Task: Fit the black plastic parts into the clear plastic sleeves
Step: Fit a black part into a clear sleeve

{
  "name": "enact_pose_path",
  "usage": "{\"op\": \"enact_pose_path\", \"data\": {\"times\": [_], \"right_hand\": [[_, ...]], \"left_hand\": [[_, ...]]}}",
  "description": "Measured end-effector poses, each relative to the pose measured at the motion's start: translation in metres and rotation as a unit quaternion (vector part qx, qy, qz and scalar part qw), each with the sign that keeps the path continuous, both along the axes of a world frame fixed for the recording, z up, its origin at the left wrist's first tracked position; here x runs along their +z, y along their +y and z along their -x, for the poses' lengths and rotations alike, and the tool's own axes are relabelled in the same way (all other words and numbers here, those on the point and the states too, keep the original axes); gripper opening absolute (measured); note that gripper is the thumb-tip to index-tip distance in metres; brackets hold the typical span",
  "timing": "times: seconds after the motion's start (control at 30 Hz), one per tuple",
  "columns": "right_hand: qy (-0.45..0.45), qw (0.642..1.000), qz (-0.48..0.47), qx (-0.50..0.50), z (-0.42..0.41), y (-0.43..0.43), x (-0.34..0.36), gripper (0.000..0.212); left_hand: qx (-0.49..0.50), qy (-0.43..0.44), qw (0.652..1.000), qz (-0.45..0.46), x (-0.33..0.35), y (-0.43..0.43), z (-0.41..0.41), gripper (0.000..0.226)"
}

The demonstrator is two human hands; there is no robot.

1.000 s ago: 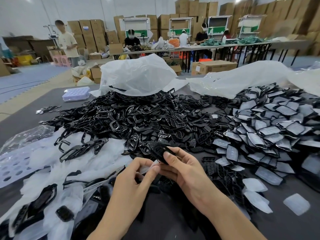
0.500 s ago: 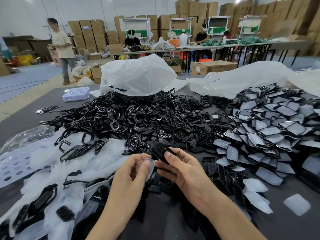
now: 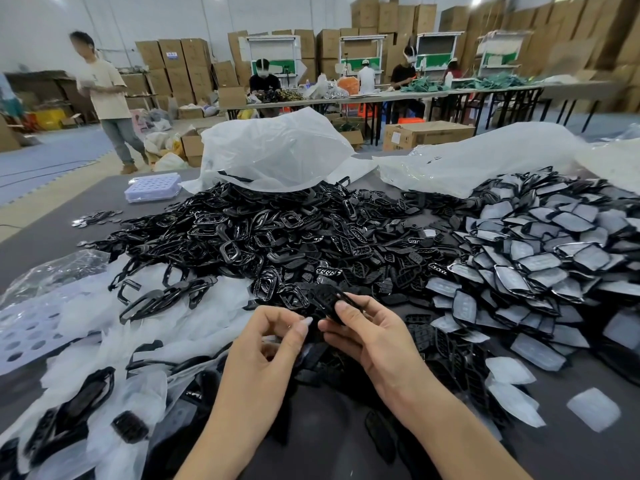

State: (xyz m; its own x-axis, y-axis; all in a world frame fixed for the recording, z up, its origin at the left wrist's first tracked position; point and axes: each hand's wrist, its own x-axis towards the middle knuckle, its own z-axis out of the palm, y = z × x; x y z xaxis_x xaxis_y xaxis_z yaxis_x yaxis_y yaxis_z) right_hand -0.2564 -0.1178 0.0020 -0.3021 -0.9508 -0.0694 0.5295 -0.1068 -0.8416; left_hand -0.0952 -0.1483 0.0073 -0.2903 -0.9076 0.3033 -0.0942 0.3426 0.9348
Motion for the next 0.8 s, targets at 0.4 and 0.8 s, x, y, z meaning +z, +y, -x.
{"op": "enact_pose_path", "data": {"times": [0.4,0.8], "right_hand": [[0.138,0.990,-0.009,-0.008,-0.006,0.004,-0.004,0.010],[0.176,0.984,0.025,0.035,-0.011,0.007,0.000,0.017]], "left_hand": [[-0.014,0.100,0.990,-0.095,-0.001,-0.002,0.004,0.008],[0.031,0.124,0.986,-0.105,-0.004,0.000,0.006,0.003]]}}
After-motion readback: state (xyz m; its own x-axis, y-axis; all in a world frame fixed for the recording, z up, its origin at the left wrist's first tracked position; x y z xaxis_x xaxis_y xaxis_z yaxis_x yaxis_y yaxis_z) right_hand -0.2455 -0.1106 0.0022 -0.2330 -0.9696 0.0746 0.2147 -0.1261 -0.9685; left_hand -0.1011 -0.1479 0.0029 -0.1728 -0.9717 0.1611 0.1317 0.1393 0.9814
